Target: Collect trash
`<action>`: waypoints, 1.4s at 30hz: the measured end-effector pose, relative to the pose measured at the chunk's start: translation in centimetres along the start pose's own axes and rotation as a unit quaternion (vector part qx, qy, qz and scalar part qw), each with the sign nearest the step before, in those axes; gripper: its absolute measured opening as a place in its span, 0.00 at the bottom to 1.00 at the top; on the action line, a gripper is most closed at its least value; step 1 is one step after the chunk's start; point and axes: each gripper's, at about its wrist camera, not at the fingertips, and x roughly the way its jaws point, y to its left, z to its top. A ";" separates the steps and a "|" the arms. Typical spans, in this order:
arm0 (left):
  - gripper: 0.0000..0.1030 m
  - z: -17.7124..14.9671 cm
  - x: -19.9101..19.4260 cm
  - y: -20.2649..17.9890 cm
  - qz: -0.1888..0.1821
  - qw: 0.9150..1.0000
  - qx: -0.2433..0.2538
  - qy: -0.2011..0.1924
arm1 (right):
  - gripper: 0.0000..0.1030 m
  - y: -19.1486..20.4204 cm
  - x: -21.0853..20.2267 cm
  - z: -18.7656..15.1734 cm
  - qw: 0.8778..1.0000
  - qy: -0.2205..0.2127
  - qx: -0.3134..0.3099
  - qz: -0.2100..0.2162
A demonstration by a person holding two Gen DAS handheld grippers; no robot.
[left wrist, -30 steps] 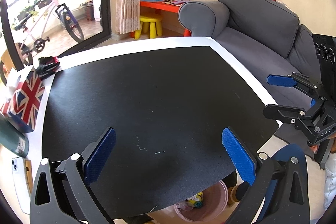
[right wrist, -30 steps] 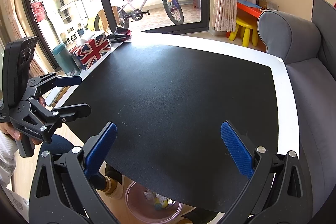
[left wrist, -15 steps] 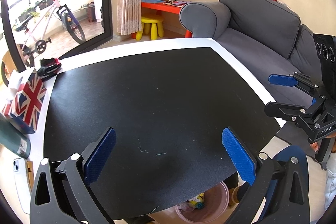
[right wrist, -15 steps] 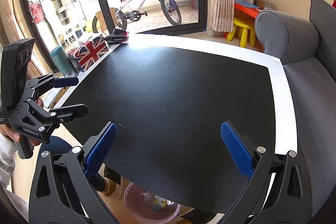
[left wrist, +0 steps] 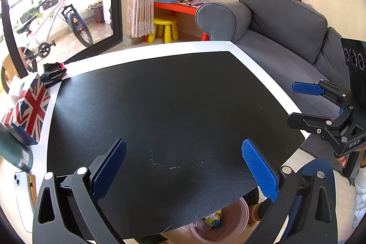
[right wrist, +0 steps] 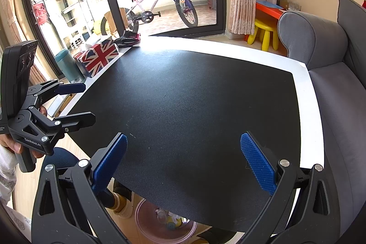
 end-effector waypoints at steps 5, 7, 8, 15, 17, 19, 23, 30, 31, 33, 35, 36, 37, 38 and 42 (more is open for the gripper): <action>0.94 0.0 0.0 0.0 0.000 1.000 0.000 0.000 | 0.95 0.0 0.0 0.0 1.000 0.000 0.000 0.000; 0.94 0.0 0.0 0.0 0.000 1.000 0.000 0.000 | 0.95 0.0 0.0 0.0 1.000 0.000 0.000 0.000; 0.94 0.0 0.0 0.0 0.000 1.000 0.000 0.000 | 0.95 0.0 0.0 0.0 1.000 0.000 -0.001 0.000; 0.94 0.0 0.0 0.0 -0.001 1.000 0.000 0.000 | 0.95 0.0 0.0 0.0 1.000 0.000 0.000 0.000; 0.94 0.0 0.0 0.0 -0.001 1.000 0.000 0.000 | 0.95 0.0 0.0 0.0 1.000 0.001 -0.001 0.000; 0.94 0.0 0.0 0.0 -0.001 1.000 0.000 0.000 | 0.95 0.0 0.0 0.0 1.000 0.000 0.000 0.000; 0.94 0.0 0.1 -0.1 -0.002 1.000 0.000 0.000 | 0.95 0.0 0.0 0.0 1.000 0.000 0.000 0.000; 0.94 0.0 0.2 -0.2 -0.003 1.000 0.000 0.000 | 0.95 0.0 0.0 0.0 1.000 0.000 0.000 0.000; 0.94 0.0 0.2 -0.1 -0.003 1.000 0.000 0.001 | 0.95 0.0 0.0 0.1 1.000 0.001 0.000 0.000; 0.94 0.0 0.3 -0.2 -0.003 1.000 -0.001 0.002 | 0.95 0.0 0.0 0.1 1.000 0.001 0.000 0.000; 0.94 0.0 0.3 -0.2 -0.003 1.000 0.000 0.002 | 0.95 0.0 0.0 0.0 1.000 0.001 0.000 0.000; 0.94 0.0 0.3 -0.2 -0.002 1.000 0.000 0.002 | 0.95 0.0 0.0 0.0 1.000 0.001 0.000 0.000; 0.94 0.0 0.3 -0.1 -0.002 1.000 -0.001 0.002 | 0.95 0.0 0.0 0.0 1.000 0.001 0.000 0.000; 0.94 0.0 0.2 -0.1 -0.002 1.000 -0.001 0.003 | 0.95 0.0 0.0 0.0 1.000 0.001 0.000 0.000; 0.94 0.0 0.2 -0.3 0.003 1.000 0.005 0.003 | 0.95 -0.1 0.0 0.0 1.000 0.001 0.000 0.000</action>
